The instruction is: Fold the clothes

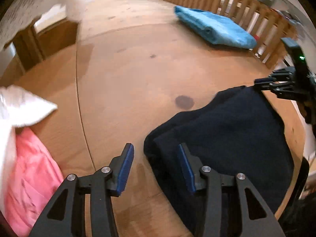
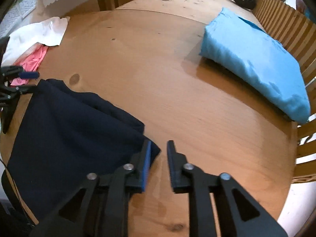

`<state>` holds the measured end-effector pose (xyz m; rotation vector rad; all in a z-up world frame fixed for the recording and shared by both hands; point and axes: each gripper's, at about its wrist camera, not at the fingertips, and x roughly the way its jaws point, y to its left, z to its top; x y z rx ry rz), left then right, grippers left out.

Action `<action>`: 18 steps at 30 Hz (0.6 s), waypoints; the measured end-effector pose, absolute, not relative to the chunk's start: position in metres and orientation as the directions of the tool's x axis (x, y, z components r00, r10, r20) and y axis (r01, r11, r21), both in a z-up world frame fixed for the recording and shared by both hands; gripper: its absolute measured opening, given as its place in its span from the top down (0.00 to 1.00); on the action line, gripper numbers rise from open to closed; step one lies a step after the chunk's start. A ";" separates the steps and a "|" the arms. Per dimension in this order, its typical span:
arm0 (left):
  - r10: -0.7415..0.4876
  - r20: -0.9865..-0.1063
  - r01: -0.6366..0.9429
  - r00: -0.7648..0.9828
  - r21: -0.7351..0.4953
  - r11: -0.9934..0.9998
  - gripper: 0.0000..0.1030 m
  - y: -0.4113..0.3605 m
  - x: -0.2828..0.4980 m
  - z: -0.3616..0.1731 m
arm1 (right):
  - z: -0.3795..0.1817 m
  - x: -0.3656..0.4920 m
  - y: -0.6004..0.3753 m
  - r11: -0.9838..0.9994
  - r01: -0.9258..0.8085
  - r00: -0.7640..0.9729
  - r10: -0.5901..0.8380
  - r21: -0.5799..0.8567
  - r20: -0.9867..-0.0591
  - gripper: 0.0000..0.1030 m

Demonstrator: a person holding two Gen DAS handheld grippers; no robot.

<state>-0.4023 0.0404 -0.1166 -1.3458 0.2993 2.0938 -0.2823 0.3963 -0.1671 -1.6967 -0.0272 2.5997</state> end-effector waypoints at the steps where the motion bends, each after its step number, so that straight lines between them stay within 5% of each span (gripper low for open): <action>1: 0.382 -0.880 -0.621 -0.282 -0.136 -0.772 0.47 0.040 -0.403 -0.113 | -0.162 -0.280 0.398 -0.999 -0.019 -0.420 0.037 -0.032 -0.907 0.59; 4: 0.389 -0.880 -0.650 -0.275 -0.128 -0.749 0.37 0.039 -0.407 -0.101 | -0.150 -0.277 0.401 -0.997 0.030 -0.464 -0.076 0.070 -0.882 0.49; 7: 0.402 -0.892 -0.676 -0.207 -0.167 -0.718 0.37 0.047 -0.418 -0.108 | -0.153 -0.279 0.404 -0.980 0.101 -0.440 -0.198 0.171 -0.876 0.46; 11: 0.347 -0.923 -0.690 -0.167 -0.142 -0.710 0.37 0.053 -0.428 -0.127 | -0.170 -0.287 0.409 -0.984 0.149 -0.393 -0.152 0.100 -0.907 0.46; 18: 0.294 -0.951 -0.742 -0.092 -0.131 -0.657 0.29 0.058 -0.434 -0.139 | -0.193 -0.293 0.421 -0.958 0.203 -0.304 -0.259 0.204 -0.917 0.45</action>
